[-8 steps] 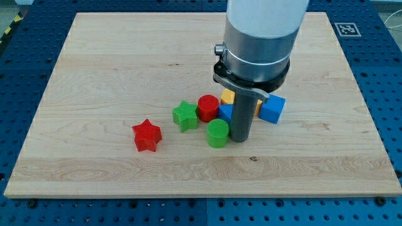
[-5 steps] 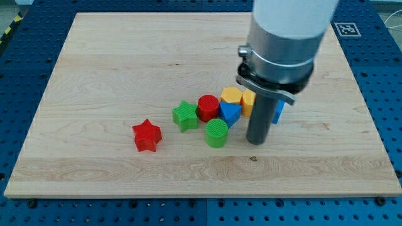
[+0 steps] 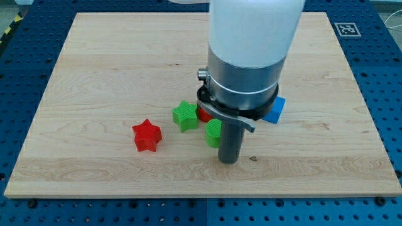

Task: Push the green circle a bit up

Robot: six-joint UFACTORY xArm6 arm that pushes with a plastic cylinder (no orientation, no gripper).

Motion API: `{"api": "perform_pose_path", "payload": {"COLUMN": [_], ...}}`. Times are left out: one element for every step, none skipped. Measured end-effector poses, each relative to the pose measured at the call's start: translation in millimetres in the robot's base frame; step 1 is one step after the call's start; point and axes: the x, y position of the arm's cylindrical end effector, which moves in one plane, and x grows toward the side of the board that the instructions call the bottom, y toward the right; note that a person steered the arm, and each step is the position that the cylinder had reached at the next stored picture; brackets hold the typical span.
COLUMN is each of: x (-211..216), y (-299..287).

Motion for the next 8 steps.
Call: {"api": "perform_pose_path", "payload": {"x": [-21,-41,-44,-43,-45,-51,-45,-37], "y": [-1,-1,-1,-1,-1,-1,-1,0]}}
